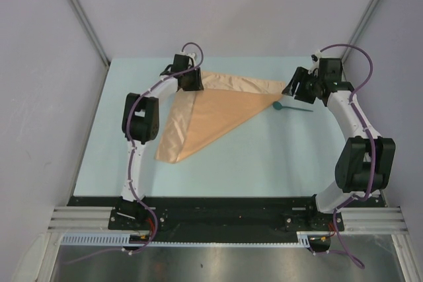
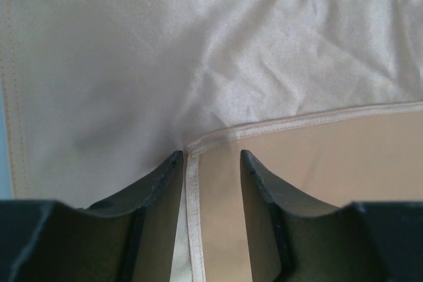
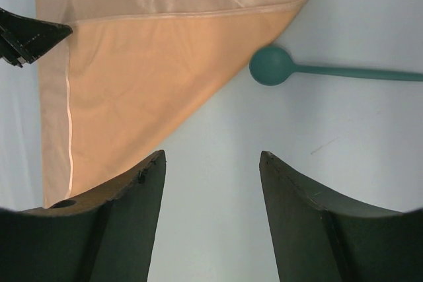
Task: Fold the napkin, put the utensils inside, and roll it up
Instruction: Fold the napkin
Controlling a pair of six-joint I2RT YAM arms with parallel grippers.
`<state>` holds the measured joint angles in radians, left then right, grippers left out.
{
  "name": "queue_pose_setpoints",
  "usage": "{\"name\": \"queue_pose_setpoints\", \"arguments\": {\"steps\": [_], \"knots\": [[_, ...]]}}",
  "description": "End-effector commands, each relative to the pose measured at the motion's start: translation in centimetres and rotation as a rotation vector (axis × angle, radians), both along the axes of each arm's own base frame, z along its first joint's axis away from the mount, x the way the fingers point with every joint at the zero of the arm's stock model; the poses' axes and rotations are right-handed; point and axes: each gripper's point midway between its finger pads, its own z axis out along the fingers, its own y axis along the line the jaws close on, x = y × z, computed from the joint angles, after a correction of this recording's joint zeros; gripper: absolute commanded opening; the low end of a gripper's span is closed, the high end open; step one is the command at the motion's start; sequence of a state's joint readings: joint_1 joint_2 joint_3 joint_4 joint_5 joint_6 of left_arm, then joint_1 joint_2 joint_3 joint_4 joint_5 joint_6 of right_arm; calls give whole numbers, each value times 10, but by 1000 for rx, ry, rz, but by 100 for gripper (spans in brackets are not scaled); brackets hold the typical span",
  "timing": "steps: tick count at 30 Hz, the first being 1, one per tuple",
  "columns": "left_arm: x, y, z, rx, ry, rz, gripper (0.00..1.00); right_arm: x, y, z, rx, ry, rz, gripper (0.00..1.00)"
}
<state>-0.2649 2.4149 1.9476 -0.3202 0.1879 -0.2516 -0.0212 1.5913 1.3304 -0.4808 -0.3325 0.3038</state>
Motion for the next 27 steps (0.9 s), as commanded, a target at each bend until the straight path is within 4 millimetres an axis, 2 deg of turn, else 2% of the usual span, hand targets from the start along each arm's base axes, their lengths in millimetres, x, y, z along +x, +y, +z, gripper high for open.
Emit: {"name": "queue_pose_setpoints", "arguments": {"steps": [1,2,3,11,21,27], "knots": [[7,1,-2,16,5,-11,44,-6,1,7,-22,-12,9,64],[10,-1,1,11,3,-11,43,-5,0,7,-25,-12,7,64],[9,0,-8,16,24,-8,43,-6,1,7,-26,-14,8,64],[4,7,-24,42,96,43,34,-6,0,7,-28,-10,8,64],[-11,3,-33,108,133,61,34,-9,1,8,-28,-9,10,65],[-17,8,-36,142,146,102,24,-11,1,12,-30,-18,10,65]]}}
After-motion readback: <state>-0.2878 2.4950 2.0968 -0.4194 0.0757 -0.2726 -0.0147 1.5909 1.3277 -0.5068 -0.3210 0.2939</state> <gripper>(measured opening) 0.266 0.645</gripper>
